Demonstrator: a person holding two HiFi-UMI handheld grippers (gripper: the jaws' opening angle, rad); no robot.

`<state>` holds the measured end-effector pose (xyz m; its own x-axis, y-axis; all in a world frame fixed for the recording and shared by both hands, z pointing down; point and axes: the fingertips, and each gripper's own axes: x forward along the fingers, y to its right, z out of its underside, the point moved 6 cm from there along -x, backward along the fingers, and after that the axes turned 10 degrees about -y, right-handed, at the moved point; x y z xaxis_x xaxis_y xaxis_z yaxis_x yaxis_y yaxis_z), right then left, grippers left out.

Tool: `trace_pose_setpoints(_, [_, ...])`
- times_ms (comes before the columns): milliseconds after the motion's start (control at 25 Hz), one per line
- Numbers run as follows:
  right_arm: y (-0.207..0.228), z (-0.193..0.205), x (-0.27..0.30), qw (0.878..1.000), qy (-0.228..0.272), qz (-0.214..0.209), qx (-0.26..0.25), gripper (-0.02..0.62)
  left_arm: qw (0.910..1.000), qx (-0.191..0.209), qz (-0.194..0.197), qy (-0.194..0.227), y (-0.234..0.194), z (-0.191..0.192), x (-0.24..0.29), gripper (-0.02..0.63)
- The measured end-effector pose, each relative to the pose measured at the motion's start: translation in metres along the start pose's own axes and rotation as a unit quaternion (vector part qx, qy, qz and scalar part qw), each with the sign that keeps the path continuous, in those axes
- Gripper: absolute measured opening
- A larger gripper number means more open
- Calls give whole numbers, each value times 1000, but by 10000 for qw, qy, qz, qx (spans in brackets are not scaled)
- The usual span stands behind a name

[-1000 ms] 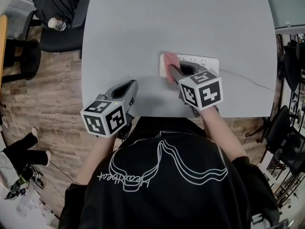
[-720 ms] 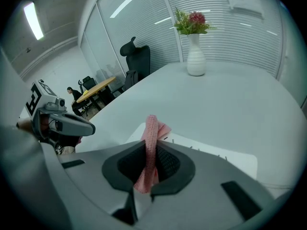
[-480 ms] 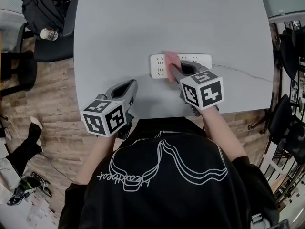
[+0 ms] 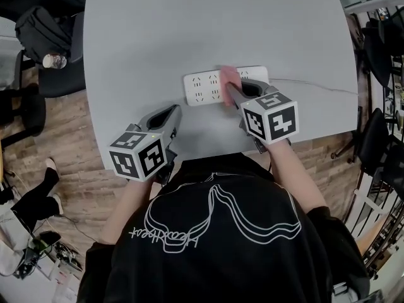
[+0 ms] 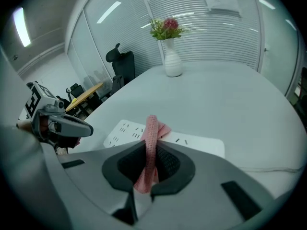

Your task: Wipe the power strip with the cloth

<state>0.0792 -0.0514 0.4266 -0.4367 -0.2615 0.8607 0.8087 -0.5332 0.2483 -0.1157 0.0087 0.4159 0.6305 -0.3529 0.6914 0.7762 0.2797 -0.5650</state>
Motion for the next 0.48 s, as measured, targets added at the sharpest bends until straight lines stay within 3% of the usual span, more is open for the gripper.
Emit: trace_pose_setpoints(480, [38, 19, -24, 9985, 140, 277, 459, 40, 9991, 277, 203, -231, 24, -11, 24, 14])
